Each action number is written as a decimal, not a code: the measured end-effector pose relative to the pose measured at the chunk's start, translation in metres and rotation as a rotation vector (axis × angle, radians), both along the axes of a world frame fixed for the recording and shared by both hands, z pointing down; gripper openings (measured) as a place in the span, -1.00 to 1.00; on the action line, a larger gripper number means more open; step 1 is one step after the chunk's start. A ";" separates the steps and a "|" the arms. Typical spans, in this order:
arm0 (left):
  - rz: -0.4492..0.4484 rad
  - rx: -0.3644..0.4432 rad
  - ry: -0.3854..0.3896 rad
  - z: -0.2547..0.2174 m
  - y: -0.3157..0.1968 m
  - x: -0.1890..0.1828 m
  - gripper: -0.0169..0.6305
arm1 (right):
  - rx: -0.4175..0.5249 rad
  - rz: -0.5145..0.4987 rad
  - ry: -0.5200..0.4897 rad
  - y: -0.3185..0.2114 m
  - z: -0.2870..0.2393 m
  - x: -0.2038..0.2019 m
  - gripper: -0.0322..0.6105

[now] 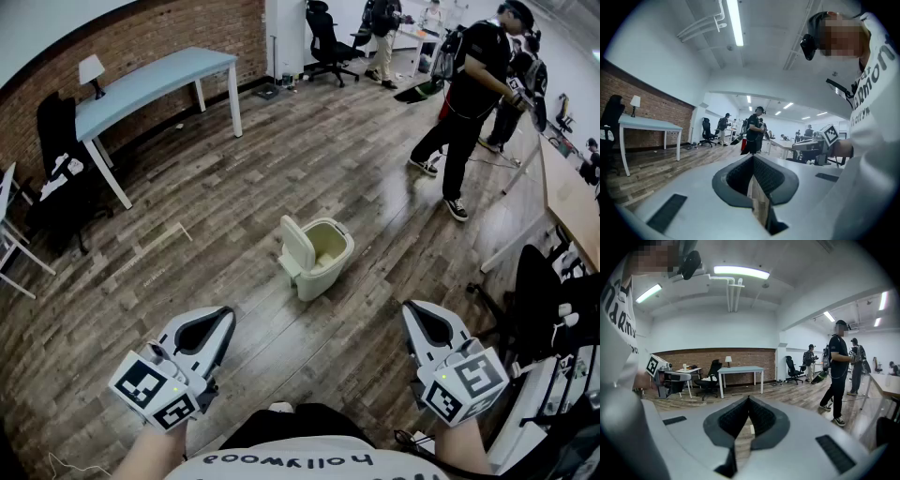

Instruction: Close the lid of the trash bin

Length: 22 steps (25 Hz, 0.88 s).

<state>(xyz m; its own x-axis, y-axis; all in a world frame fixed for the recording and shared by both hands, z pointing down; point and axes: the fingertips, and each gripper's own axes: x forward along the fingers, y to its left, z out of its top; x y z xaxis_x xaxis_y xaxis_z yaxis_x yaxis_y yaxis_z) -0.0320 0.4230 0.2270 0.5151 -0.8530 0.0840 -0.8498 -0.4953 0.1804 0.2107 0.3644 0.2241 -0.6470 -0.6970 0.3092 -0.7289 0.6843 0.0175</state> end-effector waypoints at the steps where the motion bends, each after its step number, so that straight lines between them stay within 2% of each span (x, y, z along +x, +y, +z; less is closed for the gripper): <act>1: 0.002 0.001 -0.001 0.000 0.000 -0.002 -0.92 | -0.002 0.001 0.001 0.000 0.000 -0.002 -0.87; 10: 0.015 0.011 -0.004 -0.004 0.002 -0.005 -0.92 | 0.006 0.008 -0.037 0.003 -0.007 -0.008 -0.87; 22: 0.063 0.032 -0.029 -0.002 0.008 -0.021 -0.92 | 0.034 -0.007 -0.007 0.004 -0.007 -0.043 -0.87</act>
